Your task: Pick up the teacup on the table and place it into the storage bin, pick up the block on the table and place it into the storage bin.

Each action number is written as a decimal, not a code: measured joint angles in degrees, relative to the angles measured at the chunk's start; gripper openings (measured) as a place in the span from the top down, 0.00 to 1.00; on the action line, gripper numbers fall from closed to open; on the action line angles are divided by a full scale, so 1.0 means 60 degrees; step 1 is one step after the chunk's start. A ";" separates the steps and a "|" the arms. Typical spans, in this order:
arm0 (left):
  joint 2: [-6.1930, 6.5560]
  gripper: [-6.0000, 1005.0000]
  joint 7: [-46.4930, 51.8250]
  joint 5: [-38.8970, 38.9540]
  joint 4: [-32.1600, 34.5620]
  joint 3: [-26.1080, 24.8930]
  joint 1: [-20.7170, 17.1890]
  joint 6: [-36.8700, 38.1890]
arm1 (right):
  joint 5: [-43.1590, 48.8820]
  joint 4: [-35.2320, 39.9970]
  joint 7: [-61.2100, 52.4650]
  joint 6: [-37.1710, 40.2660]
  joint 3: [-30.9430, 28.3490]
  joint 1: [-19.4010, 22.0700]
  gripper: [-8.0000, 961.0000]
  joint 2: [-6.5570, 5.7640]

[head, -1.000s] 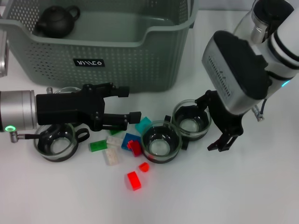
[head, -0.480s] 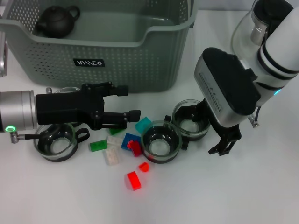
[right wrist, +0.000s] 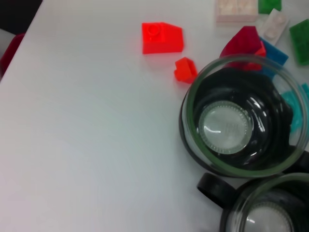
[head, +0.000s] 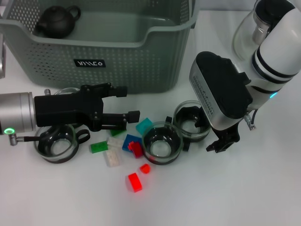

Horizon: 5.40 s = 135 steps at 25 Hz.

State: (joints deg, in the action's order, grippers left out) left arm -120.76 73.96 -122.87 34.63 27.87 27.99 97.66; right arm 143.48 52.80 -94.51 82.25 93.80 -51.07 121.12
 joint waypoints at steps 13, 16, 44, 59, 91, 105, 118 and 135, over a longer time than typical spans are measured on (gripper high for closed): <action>0.0000 0.13 -0.0036 -0.0062 0.0000 -0.0080 -0.0028 -0.0003 | 0.0007 0.0005 -0.0468 -0.0027 0.0084 -0.0087 0.67 0.0015; 0.0000 0.13 -0.0037 -0.0062 0.0000 -0.0089 -0.0038 -0.0003 | 0.0011 0.0004 -0.0517 -0.0003 0.0085 -0.0087 0.80 0.0013; 0.0052 0.13 -0.0141 -0.0074 0.0454 -0.0105 -0.0600 0.0395 | -0.1039 0.4256 -0.2731 0.5233 -0.4809 -0.0530 0.93 -0.0116; 0.0088 0.13 -0.0346 0.0025 0.0483 -0.0133 -0.0471 0.0338 | -0.3282 0.4342 -0.4647 0.1193 -0.4704 -0.1530 0.93 -0.0052; 0.0118 0.13 -0.0731 0.0043 0.0394 -0.0338 -0.0396 0.0261 | -0.3904 -0.4719 -0.3579 -0.7940 -0.1663 -0.3793 0.93 -0.0015; 0.0093 0.13 -0.0740 0.0043 0.0367 -0.0339 -0.0418 0.0262 | -0.3905 -0.4884 -0.3585 -0.7864 -0.1585 -0.3639 0.93 -0.0015; 0.0076 0.13 -0.0740 0.0034 0.0366 -0.0339 -0.0469 0.0262 | -0.3920 -0.4604 -0.3752 -0.7435 -0.1509 -0.3561 0.88 -0.0016; 0.0071 0.13 -0.0740 -0.0017 0.0428 -0.0352 -0.0562 0.0289 | -0.5019 0.0982 -0.3526 -0.5377 -0.1668 -0.0751 0.36 -0.0146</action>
State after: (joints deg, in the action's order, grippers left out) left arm -120.34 69.52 -122.97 37.20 25.76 24.62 99.39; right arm 113.37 58.69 -115.67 49.99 83.79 -55.58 120.24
